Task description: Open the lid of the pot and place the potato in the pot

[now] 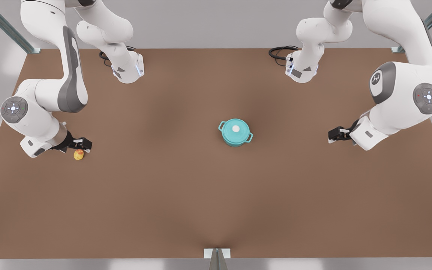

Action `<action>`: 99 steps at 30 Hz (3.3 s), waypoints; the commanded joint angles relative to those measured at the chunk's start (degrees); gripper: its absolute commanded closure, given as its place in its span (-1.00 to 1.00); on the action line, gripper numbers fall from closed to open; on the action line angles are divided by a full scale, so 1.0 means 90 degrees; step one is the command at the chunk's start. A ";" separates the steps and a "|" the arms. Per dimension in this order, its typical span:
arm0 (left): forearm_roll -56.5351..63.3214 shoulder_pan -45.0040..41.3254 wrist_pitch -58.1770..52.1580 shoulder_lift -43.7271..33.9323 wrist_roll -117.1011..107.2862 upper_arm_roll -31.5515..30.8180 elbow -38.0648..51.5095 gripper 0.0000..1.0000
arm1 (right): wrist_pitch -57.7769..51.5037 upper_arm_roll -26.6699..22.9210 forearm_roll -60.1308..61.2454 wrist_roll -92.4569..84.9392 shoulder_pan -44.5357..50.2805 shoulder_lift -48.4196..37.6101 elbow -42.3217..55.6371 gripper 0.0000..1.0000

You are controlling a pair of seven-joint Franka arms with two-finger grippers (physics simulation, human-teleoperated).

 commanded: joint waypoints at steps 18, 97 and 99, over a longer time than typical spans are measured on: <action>0.0483 -0.3424 0.4691 0.1003 -0.6357 -0.0900 -0.2376 -1.00 | 0.1589 -0.0099 0.0025 -0.0050 -0.0871 0.0287 -0.1813 -1.00; -0.0339 -0.0202 -0.0170 0.0827 0.0860 0.0652 0.0513 -1.00 | 0.4890 0.0574 -0.0620 -0.0958 -0.2639 0.2133 -0.2741 -0.47; 0.0220 -0.0173 -0.0073 0.0945 0.0792 0.0682 0.0573 -1.00 | 0.4909 0.0574 -0.0620 -0.0958 -0.2639 0.2143 -0.2741 -0.45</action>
